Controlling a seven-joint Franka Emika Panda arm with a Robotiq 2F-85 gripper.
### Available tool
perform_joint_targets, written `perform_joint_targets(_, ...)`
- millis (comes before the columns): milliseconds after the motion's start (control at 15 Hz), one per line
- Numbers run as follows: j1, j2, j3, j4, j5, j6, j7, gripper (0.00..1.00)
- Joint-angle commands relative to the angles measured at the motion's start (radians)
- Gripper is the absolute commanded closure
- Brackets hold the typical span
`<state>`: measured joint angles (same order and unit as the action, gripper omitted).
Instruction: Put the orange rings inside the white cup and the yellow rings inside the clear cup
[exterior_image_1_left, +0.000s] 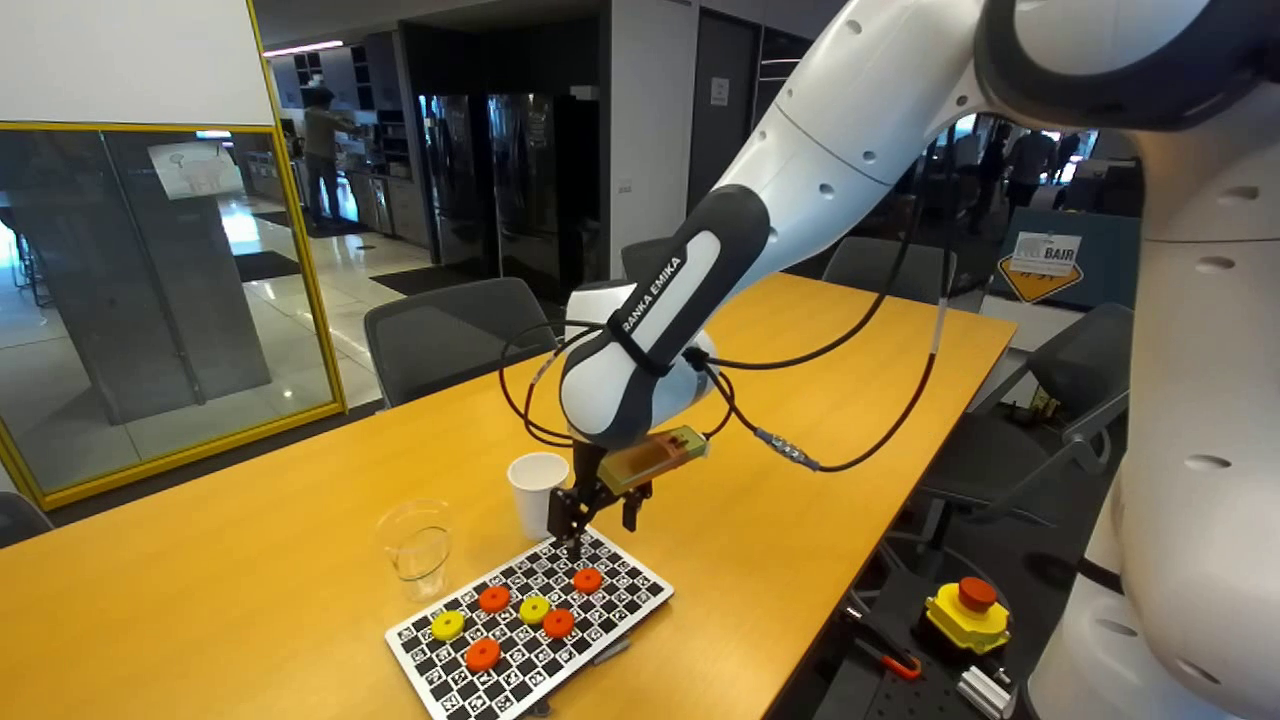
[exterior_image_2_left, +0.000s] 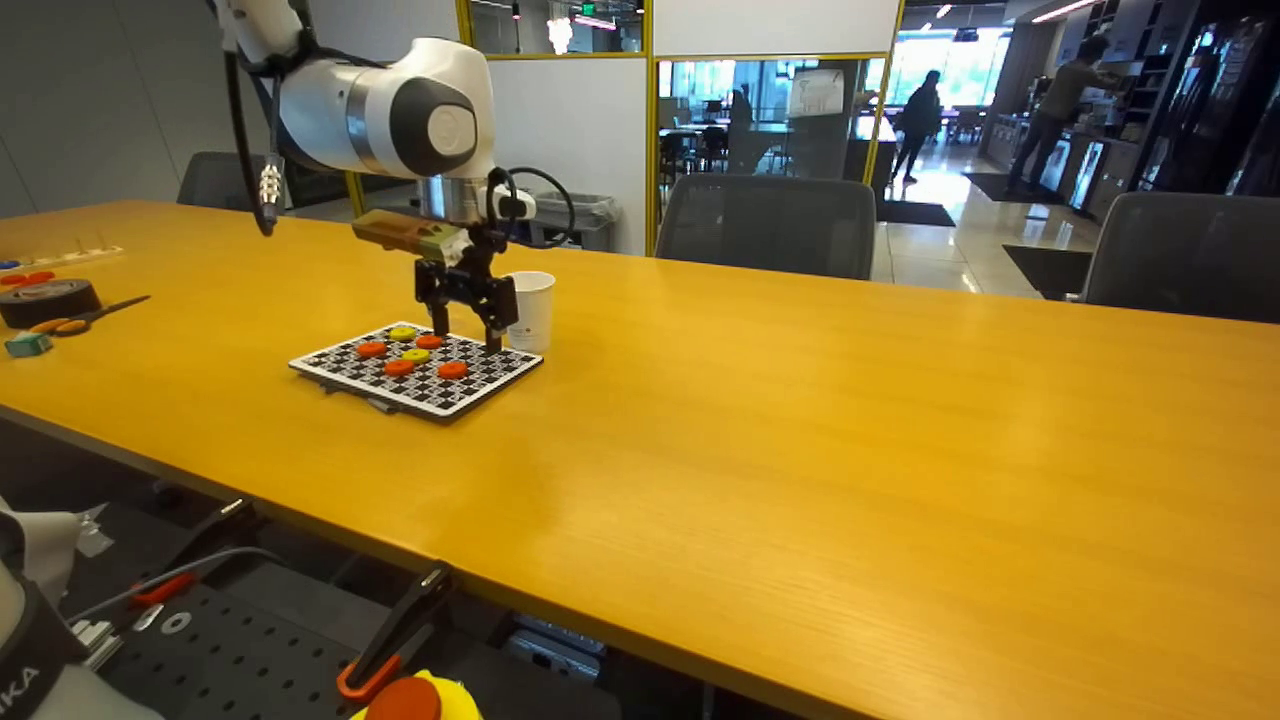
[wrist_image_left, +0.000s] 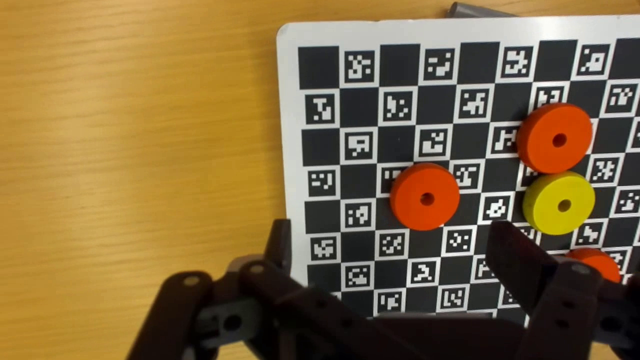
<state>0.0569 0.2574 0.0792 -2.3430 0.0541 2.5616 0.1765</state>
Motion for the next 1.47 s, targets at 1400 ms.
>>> perform_joint_targets(1400,0.132,0.095,-0.079,0.032,-0.026,0.076,0.22,0.0)
